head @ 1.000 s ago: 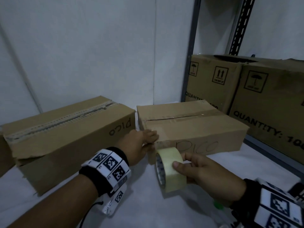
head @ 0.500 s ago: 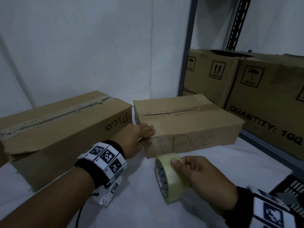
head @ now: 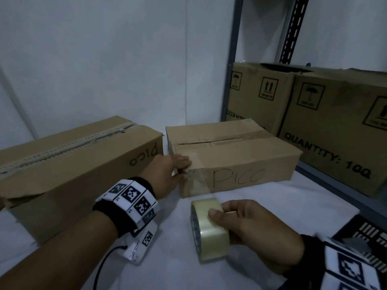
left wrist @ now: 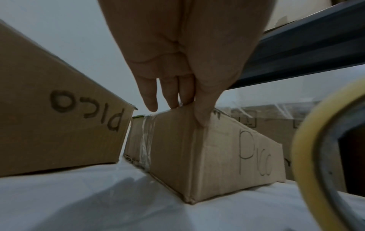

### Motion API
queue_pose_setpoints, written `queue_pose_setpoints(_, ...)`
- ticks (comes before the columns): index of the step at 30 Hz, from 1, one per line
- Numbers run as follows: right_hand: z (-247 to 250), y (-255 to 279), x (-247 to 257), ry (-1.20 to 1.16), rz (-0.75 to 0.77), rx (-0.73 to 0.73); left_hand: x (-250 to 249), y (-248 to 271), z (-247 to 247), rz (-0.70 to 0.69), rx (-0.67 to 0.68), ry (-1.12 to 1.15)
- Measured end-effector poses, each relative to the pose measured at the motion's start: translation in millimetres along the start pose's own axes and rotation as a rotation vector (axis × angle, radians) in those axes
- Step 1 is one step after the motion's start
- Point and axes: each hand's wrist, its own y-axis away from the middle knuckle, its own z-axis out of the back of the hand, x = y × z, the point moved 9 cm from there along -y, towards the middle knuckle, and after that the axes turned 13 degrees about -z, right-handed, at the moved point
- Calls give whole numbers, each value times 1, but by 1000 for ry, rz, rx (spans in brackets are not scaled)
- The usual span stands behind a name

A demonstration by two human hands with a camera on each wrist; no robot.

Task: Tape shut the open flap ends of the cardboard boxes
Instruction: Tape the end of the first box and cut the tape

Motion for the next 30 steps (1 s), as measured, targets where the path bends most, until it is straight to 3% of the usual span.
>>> queue_pose_setpoints(3,3,4,-5,35,5,-28,-7,11,12,23,-99,9)
queue_pose_setpoints(6,4,9,-3,64,38,-35,0,31,27,205,-313,120)
queue_pose_setpoints(8,2,13,1,94,75,-32,0,42,21,317,-377,334)
queue_pose_setpoints(12,5,18,8,129,123,-32,-12,45,-23,420,-245,845)
queue_pose_setpoints(15,29,18,18,276,190,-167,-19,38,-28,349,-225,907)
queue_pose_setpoints(18,74,12,24,614,201,-397,-18,37,-28,372,-202,965)
queue_pose_setpoints(22,106,-8,3,1017,-43,-419,-24,35,-30,330,-148,978)
queue_pose_setpoints(26,104,-13,-13,1080,-138,-434,-21,37,-33,351,-149,991)
queue_pose_setpoints(30,98,-16,-16,986,-121,-458,-20,38,-33,371,-144,1011)
